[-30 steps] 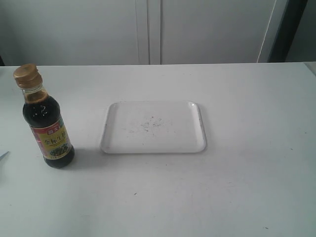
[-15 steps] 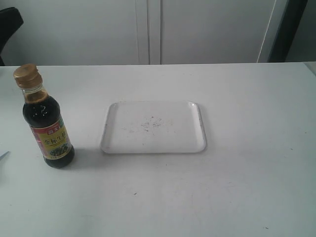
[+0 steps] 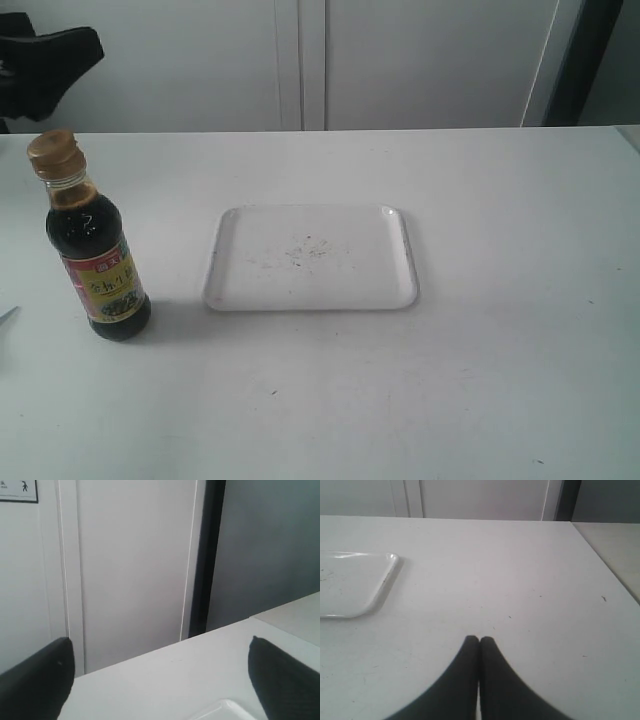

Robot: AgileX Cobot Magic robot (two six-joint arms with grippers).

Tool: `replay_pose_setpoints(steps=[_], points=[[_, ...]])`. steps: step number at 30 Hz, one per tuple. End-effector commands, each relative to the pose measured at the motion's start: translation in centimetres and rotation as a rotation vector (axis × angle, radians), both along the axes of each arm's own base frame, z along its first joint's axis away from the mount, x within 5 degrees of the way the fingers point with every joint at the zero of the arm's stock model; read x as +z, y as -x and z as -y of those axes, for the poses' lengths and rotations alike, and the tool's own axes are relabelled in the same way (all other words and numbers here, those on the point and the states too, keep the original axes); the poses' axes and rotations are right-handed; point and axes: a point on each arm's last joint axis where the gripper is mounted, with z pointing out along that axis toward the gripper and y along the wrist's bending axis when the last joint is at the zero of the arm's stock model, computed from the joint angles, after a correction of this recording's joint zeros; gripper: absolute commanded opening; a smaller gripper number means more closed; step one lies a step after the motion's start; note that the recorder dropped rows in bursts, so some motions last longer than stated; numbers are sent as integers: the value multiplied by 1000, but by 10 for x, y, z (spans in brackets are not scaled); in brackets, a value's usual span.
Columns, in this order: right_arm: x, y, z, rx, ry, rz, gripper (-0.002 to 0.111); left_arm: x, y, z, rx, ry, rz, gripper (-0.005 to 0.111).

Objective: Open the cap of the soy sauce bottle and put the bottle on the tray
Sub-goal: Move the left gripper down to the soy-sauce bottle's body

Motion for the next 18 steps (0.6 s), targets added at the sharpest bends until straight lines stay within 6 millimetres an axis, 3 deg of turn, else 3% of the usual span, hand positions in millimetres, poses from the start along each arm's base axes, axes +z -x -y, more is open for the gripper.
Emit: replay_pose_setpoints(steps=[1, 9, 18], points=[[-1, 0, 0, -8, -7, 7, 0, -5, -12, -2, 14, -2, -47, 97], [-1, 0, 0, -8, -7, 7, 0, -23, -23, -2, 3, -71, -60, 97], [-1, 0, 0, -8, -7, 7, 0, -40, -16, -1, -7, -140, -43, 97]])
